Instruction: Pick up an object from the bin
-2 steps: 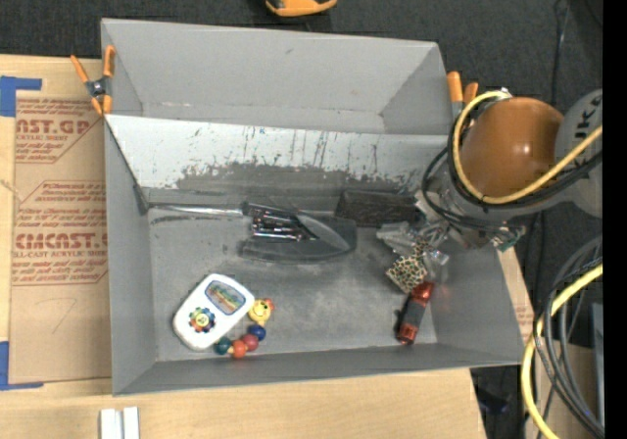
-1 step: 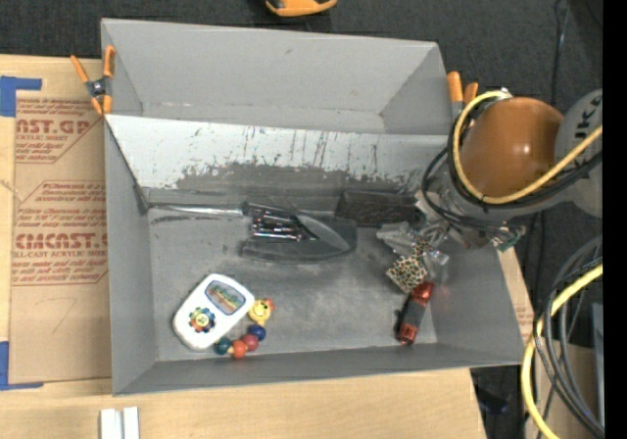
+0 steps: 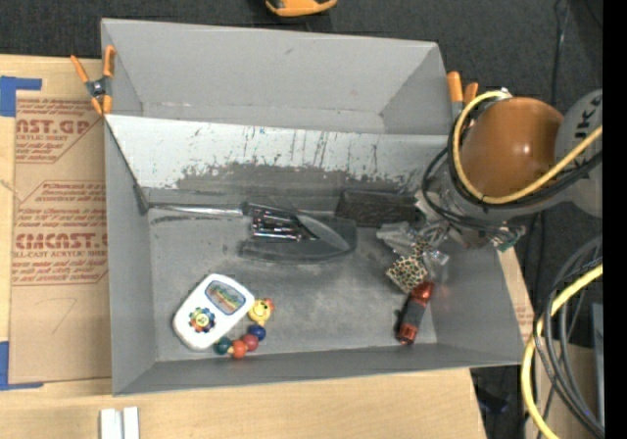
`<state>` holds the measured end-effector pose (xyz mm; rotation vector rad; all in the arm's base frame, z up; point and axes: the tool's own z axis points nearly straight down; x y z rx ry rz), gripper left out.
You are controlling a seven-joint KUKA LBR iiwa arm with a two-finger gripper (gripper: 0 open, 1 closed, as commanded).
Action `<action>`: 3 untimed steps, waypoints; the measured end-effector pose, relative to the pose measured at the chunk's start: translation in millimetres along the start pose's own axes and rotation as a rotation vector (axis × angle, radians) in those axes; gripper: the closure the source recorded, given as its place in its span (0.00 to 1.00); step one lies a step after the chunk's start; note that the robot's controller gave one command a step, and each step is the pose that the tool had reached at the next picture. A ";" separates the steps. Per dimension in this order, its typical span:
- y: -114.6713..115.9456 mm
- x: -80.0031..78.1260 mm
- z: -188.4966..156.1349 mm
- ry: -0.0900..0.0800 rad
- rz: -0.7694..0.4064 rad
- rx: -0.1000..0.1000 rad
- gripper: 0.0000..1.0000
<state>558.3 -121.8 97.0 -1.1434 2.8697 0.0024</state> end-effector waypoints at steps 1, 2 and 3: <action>30.1 13.5 -15.0 -0.008 -0.170 0.004 1.00; 30.0 13.4 -15.2 -0.008 -0.170 0.003 1.00; 2.2 0.1 -66.7 -0.013 -0.183 0.007 1.00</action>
Offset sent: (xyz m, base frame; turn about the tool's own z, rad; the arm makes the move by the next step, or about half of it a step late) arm 0.0000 0.0000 0.0000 0.0000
